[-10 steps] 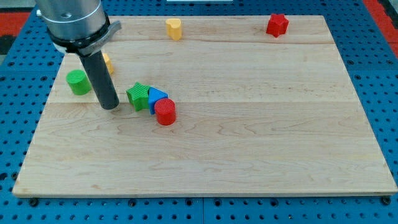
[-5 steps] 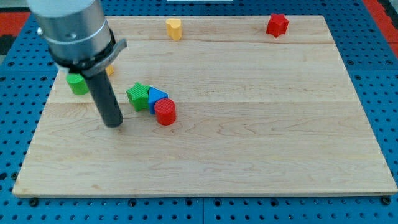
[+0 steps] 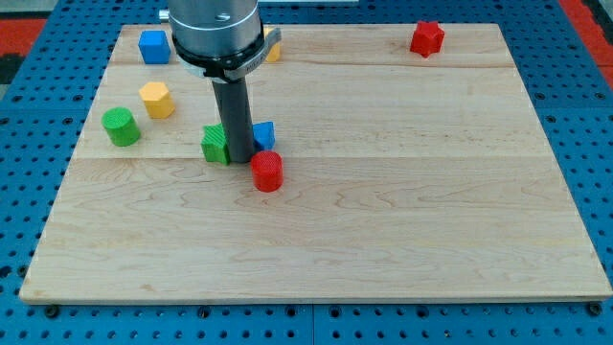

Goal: Move the blue triangle to the center right

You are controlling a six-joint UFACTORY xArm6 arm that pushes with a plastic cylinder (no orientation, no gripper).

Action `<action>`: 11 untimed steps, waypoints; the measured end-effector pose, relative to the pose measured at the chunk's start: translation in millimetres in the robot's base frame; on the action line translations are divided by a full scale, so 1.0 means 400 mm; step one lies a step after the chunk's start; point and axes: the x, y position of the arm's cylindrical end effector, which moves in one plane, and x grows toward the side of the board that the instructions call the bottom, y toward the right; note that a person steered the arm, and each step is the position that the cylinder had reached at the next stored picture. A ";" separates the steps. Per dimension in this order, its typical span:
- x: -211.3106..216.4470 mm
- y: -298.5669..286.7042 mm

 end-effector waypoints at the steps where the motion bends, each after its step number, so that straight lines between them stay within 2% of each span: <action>1: -0.004 0.000; 6: -0.004 0.075; 8: -0.043 0.074; 9: -0.075 -0.043; 10: -0.112 0.025; 11: -0.113 0.274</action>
